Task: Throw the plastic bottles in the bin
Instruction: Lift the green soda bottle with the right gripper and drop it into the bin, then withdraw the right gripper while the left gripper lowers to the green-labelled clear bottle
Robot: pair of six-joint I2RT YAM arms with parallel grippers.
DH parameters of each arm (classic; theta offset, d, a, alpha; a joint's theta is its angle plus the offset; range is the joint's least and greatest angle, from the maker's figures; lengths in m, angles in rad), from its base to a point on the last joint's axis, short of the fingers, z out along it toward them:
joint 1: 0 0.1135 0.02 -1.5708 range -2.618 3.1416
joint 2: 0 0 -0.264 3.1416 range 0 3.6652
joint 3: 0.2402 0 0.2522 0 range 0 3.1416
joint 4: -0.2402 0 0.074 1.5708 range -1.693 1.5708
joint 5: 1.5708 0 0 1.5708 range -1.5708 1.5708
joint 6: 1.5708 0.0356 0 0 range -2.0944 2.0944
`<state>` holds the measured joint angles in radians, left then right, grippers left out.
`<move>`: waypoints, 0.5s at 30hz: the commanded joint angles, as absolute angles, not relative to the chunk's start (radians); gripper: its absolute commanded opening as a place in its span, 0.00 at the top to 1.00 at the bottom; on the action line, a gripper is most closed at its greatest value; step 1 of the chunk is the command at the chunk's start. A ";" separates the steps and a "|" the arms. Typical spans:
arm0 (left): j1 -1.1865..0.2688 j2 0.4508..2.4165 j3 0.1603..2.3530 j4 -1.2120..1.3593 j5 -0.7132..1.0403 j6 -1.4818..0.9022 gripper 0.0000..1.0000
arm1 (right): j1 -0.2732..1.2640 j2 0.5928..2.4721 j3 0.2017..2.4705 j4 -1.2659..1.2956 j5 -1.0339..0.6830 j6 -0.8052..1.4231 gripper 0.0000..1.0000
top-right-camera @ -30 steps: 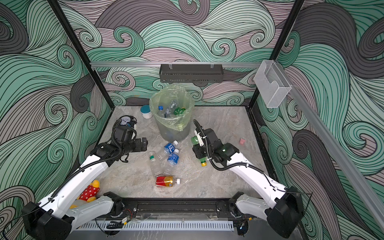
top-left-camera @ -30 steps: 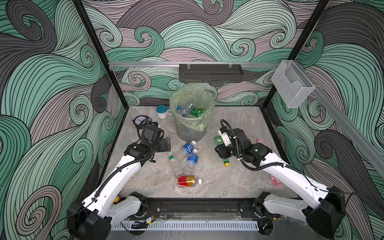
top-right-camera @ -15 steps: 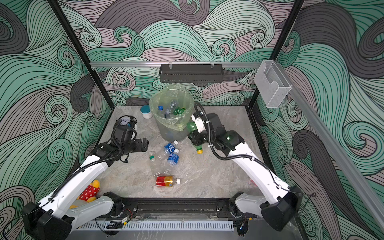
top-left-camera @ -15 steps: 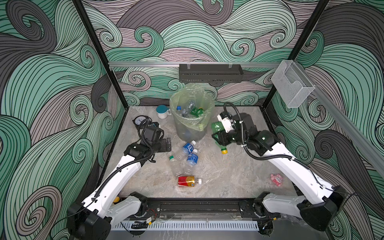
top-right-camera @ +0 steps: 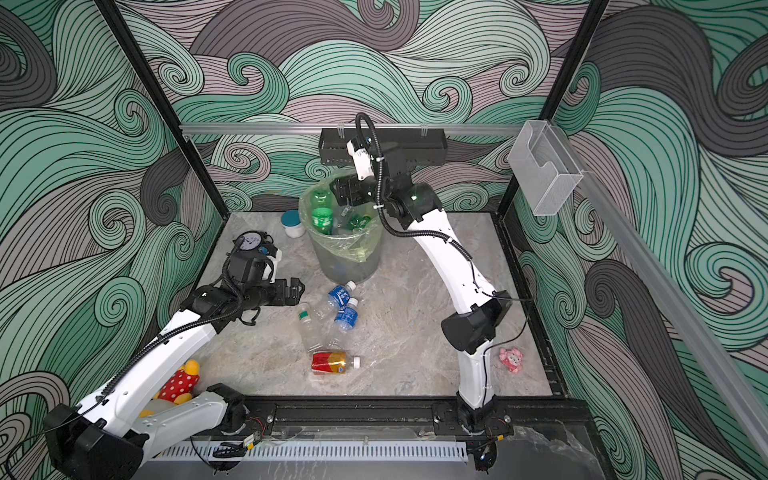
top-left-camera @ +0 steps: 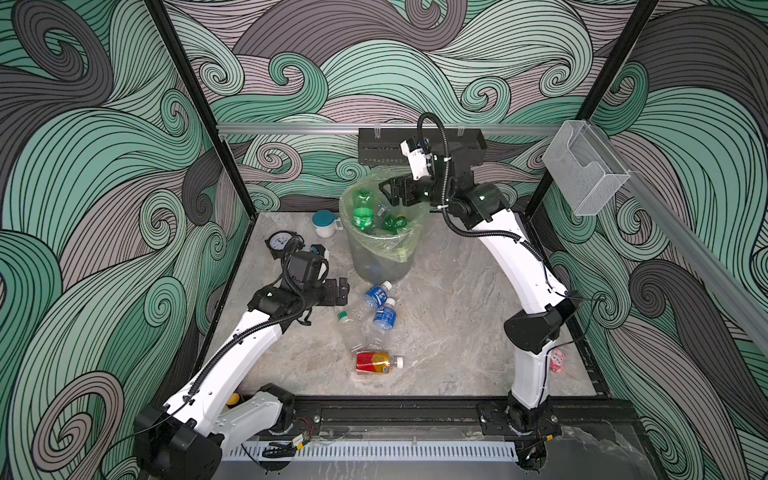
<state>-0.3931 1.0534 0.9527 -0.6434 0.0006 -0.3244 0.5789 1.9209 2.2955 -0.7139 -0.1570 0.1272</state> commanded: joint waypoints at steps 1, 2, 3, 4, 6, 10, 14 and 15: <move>-0.381 1.018 0.928 -0.666 0.055 -0.329 0.01 | 0.576 1.747 2.076 -0.634 -0.141 0.096 0.06; -0.381 1.010 0.911 -0.659 0.062 -0.342 0.01 | 0.575 1.691 1.977 -0.585 -0.138 0.102 0.04; -0.381 1.005 0.896 -0.651 0.066 -0.357 0.01 | 0.576 1.646 1.903 -0.545 -0.137 0.109 0.03; -0.381 0.999 0.877 -0.644 0.065 -0.378 0.01 | 0.576 1.596 1.823 -0.507 -0.137 0.117 0.02; -0.382 0.991 0.848 -0.633 0.060 -0.422 0.01 | 0.575 1.518 1.693 -0.456 -0.131 0.132 0.01; -0.382 0.985 0.793 -0.624 0.070 -0.480 0.02 | 0.569 1.402 1.503 -0.412 -0.095 0.163 0.00; -0.383 0.992 0.765 -0.629 0.110 -0.513 0.02 | 0.559 1.345 1.385 -0.408 -0.072 0.184 0.00; -0.384 0.998 0.760 -0.632 0.115 -0.520 0.03 | 0.558 1.336 1.369 -0.410 -0.071 0.189 0.00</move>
<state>-0.3931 0.9977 0.7567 -0.6338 0.0772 -0.4698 0.5682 1.3449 1.4185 -0.4492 -0.1028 0.1677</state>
